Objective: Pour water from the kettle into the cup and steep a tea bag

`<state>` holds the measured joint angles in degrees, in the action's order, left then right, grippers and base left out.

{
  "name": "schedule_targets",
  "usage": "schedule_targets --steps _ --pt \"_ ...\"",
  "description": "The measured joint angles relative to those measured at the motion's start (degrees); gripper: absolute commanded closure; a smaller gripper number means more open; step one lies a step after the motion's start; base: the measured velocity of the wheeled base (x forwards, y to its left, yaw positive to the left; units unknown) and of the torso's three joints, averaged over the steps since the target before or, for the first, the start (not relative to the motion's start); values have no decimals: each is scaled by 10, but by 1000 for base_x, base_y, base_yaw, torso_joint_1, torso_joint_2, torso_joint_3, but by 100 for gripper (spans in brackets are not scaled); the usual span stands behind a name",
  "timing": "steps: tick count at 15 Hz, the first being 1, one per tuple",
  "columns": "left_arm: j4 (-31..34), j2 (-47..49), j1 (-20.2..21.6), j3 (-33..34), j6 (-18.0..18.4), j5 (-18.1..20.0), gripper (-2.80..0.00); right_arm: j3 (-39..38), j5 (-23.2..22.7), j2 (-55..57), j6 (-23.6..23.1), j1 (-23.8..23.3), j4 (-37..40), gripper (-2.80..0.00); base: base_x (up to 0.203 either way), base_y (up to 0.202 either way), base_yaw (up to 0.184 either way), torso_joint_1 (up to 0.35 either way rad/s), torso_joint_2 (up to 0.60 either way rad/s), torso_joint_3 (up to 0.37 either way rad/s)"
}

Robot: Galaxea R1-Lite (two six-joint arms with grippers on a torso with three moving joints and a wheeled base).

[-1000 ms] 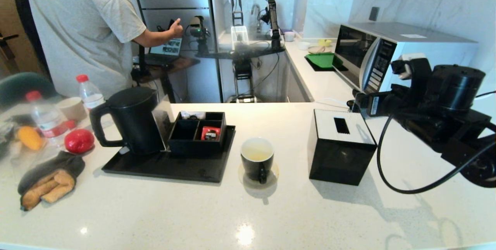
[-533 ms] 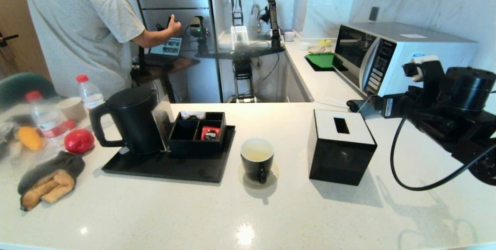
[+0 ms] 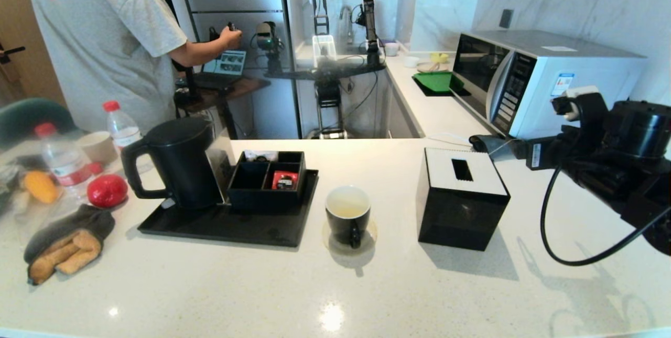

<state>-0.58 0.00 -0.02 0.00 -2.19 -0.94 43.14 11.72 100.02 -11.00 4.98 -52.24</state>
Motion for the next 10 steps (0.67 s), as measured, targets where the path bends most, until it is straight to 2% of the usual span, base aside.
schedule_targets --steps 10 --pt "0 0 0 0 0 0 0 -64 -5 0 -14 -20 -1 -280 0 0 0 0 0 0"
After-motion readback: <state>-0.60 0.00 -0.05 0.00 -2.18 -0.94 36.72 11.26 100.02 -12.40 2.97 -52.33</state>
